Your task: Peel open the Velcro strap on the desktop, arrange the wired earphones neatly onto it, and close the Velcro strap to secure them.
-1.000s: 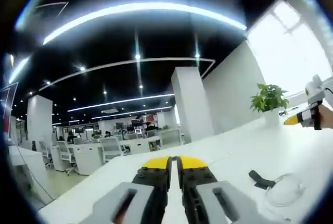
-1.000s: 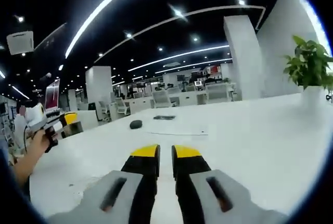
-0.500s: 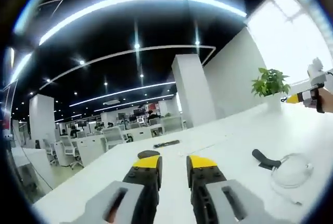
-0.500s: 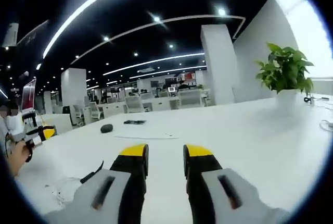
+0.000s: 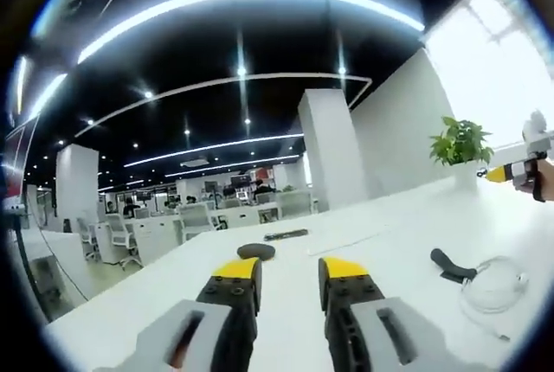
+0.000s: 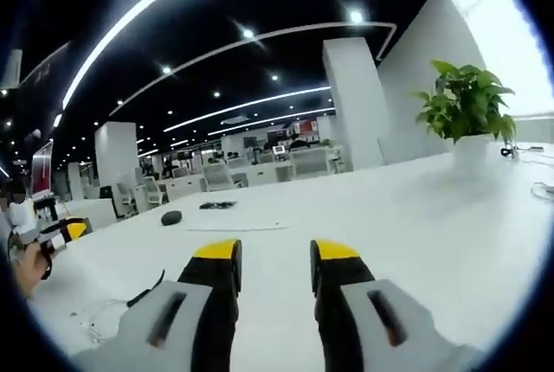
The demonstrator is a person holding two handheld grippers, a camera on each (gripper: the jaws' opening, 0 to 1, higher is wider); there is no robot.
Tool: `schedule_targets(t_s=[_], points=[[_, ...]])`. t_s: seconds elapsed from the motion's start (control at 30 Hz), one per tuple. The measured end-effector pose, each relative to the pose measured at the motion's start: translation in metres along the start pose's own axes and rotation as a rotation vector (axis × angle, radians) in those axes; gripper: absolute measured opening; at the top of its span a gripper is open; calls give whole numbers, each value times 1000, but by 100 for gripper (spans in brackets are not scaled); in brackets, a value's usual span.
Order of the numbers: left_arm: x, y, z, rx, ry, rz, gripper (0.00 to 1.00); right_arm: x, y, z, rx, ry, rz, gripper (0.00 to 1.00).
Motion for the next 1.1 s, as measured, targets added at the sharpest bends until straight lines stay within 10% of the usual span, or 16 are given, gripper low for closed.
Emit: schedule_targets(t_s=[0.47,1.1], points=[[13,8,-16,-59,140,38,34,7,2,-1,22,19,4,36],[9,-6,-5,-41,31,10,40,-7,-1,-7,-2,-68,12,39]])
Point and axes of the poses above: the point that each gripper's makers call its tool centre point, and the gripper's own axes: y roughly forward along the fingers, x roughly to its right, z roughly out of its top, the point moved 5 cm from there along -y, roughly backward along the fingers, and after that the axes turned 13 degrees about -x, right-handed, at the moved point
